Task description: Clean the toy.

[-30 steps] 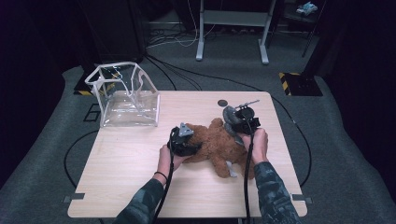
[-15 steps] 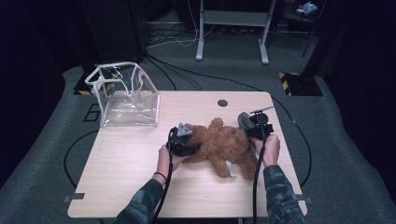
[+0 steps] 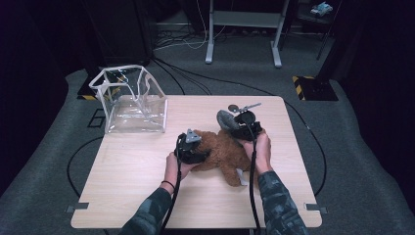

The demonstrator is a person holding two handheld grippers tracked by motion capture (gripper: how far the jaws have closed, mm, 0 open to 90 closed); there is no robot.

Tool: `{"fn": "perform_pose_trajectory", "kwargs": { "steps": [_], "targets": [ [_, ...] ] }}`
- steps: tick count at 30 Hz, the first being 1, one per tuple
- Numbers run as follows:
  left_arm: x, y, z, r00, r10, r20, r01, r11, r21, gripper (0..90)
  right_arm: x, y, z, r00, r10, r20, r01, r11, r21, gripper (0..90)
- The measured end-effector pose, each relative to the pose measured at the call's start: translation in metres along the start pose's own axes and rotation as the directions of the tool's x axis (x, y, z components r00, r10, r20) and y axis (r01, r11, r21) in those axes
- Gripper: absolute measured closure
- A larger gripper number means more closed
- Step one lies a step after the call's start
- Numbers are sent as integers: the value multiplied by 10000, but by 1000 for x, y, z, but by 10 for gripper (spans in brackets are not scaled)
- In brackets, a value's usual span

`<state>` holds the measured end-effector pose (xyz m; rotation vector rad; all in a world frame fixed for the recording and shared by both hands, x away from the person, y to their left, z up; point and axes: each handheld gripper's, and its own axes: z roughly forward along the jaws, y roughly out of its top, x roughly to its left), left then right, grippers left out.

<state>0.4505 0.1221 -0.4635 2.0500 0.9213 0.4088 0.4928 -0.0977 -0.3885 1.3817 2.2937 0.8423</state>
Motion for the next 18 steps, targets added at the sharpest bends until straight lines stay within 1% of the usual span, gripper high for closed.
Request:
{"fn": "perform_pose_trajectory", "kwargs": {
  "steps": [1,2,3,5,6,7,9,10,11,12,13,14,15,16,18],
  "targets": [
    [0,0,0,10000,-2,2,2,10000,-9,482,3,-2,3,10000,-17,95,16,9999,157,745],
    [-1,0,0,10000,13,14,-12,10000,-27,483,1,-4,4,9995,-161,289,155,9997,203,745],
    [-1,0,0,10000,-31,45,31,10000,-36,483,1,-4,4,9995,-161,289,155,9997,203,745],
    [-1,0,-1,10000,11,59,-11,10000,13,482,-5,-7,4,9991,-100,401,90,9996,252,745],
    [-1,0,-1,10000,2,38,-2,10000,-15,483,-8,-9,4,9992,65,403,-77,9995,297,745],
    [-1,0,-1,10000,9,55,-9,10000,9,482,-11,-10,3,9991,128,395,-138,9996,263,746],
    [-1,0,-1,10000,-12,60,12,10000,-14,483,-18,-13,1,9983,178,551,-194,9994,281,745],
    [-1,0,-1,9999,12,105,-12,10000,-33,483,-22,-15,0,9976,354,591,-373,9988,314,745],
    [-2,-1,-1,9999,-63,108,64,9999,-100,483,-26,-18,-1,9970,386,671,-411,9985,360,745],
    [-1,-1,-1,9999,-87,111,88,9999,-122,483,-30,-20,-1,9956,386,857,-414,9986,321,745],
    [-1,-1,-1,9998,-127,132,129,9998,-117,483,-32,-22,-1,9950,544,835,-578,9976,382,745],
    [-1,-1,-1,9998,-130,133,132,9999,-106,483,-36,-23,-1,9946,561,873,-591,9977,324,745],
    [-2,-1,-1,9999,-67,126,68,9999,-88,483,-37,-24,-1,9934,684,918,-718,9969,333,745],
    [-2,0,-2,9999,-4,127,5,10000,-50,483,-38,-25,-1,9932,672,951,-708,9969,353,744],
    [-2,0,-2,9999,-20,121,21,10000,-51,482,-39,-25,-4,9928,709,964,-745,9966,345,744]
  ]
}}
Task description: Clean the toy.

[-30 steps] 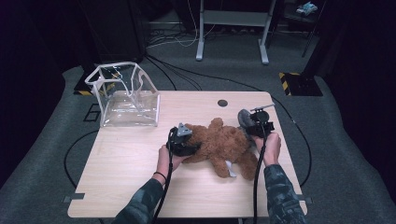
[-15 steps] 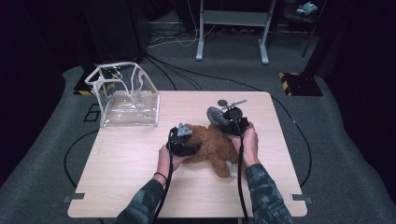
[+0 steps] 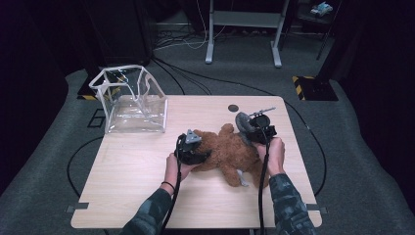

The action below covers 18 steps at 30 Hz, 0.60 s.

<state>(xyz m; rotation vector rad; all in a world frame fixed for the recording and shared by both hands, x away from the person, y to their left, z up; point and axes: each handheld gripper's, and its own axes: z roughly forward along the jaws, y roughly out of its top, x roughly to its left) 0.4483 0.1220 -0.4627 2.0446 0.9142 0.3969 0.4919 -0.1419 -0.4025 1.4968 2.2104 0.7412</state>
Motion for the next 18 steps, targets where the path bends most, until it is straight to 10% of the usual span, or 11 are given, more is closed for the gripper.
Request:
{"fn": "perform_pose_trajectory", "kwargs": {
  "steps": [10,18],
  "targets": [
    [1,-2,-1,9999,-165,16,165,9998,-73,481,47,23,-13,9929,-943,-719,889,9932,-746,742],
    [2,-1,-3,9998,-201,70,200,9998,94,480,85,25,18,9815,-1657,-957,1667,9860,29,745]
  ]
}}
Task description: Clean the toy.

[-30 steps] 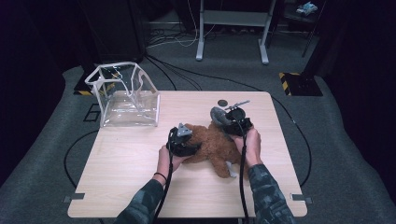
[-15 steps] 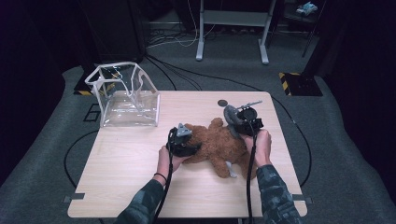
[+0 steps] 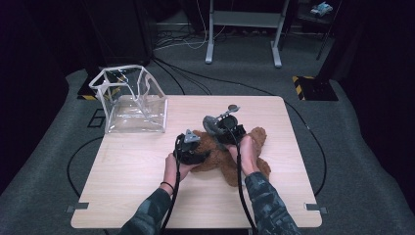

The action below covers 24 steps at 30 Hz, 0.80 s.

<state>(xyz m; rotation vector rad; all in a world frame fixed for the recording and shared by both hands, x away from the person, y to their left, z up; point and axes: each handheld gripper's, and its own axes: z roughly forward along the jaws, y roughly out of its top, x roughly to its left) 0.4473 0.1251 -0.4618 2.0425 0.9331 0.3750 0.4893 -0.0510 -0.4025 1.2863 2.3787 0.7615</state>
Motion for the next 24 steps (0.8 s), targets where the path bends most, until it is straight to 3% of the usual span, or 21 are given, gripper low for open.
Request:
{"fn": "perform_pose_trajectory", "kwargs": {
  "steps": [5,8,13,15,16,18,20,21,24],
  "targets": [
    [-1,0,1,10000,-43,-19,43,10000,-36,481,-11,-5,-3,9995,-4,314,1,10000,99,746],
    [-3,-3,0,9999,-161,-7,161,9997,-181,481,-35,-14,-10,9970,578,520,-582,9983,63,747],
    [-3,-3,0,9999,-170,-22,169,9997,-199,481,-55,-21,-16,9916,894,930,-907,9958,90,748],
    [-3,-3,0,9998,-178,-11,178,9996,-204,481,-66,-25,-17,9868,1050,1233,-1074,9941,125,748],
    [-2,-3,0,9999,-131,22,132,9998,-157,481,-71,-28,-18,9839,1405,1105,-1430,9896,154,748],
    [-2,-3,0,9997,-233,36,234,9996,-180,481,-82,-34,-16,9791,1578,1281,-1608,9869,135,748],
    [-3,-4,0,9999,-169,10,169,9997,-196,481,-97,-44,-12,9671,2160,1342,-2197,9755,131,749],
    [-3,-4,0,9999,-163,-6,163,9997,-190,481,-97,-44,-12,9671,2160,1342,-2197,9755,131,749],
    [-2,-4,-1,9997,-240,31,241,9996,-175,481,-110,-54,0,9553,2564,1469,-2653,9631,442,750]
  ]
}}
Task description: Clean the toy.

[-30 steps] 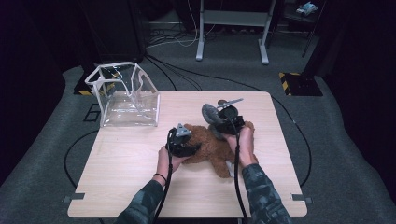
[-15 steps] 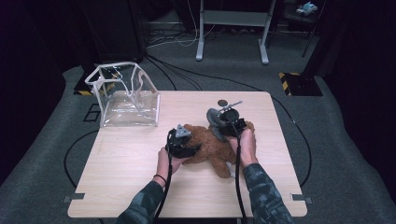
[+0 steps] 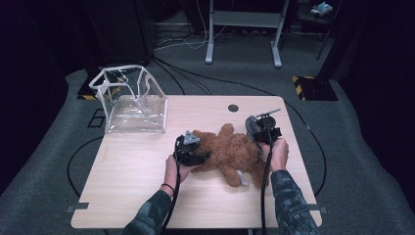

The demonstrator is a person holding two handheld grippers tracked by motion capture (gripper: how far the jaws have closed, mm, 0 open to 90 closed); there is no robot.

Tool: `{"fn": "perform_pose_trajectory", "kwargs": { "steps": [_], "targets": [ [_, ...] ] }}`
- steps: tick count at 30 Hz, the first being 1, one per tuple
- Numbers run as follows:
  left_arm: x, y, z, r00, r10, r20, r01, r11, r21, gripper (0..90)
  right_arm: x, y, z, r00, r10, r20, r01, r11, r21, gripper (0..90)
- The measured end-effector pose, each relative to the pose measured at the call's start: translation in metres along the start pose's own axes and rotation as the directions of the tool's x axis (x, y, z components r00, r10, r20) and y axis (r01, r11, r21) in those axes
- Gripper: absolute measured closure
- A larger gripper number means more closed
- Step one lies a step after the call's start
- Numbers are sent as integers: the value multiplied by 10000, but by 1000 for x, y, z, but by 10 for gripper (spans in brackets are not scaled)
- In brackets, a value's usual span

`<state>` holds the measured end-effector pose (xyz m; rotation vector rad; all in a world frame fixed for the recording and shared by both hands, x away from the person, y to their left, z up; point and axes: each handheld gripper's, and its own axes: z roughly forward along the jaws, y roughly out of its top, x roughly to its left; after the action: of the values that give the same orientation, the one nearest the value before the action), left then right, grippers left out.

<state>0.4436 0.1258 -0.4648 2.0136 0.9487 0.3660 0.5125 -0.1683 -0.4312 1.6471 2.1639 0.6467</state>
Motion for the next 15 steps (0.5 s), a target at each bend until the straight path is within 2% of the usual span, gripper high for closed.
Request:
{"fn": "perform_pose_trajectory", "kwargs": {
  "steps": [2,4,7,10,12,15],
  "targets": [
    [1,-1,0,10000,-32,37,32,10000,-49,481,-11,-10,13,9989,431,-198,-428,9990,154,751],
    [1,-1,0,10000,-52,24,52,10000,-68,481,-13,-13,15,9986,482,-213,-479,9987,175,751],
    [1,0,0,10000,-48,-2,48,10000,-20,481,-19,-16,17,9986,338,409,-357,9983,471,751],
    [2,0,0,10000,21,23,-21,10000,16,481,-33,-21,15,9926,360,1162,-452,9959,781,750],
    [2,0,0,10000,31,42,-31,10000,16,481,-39,-23,8,9918,578,1139,-643,9965,541,749],
    [2,0,0,10000,37,39,-37,10000,65,481,-38,-23,-11,9962,642,582,-624,9976,-316,749]
  ]
}}
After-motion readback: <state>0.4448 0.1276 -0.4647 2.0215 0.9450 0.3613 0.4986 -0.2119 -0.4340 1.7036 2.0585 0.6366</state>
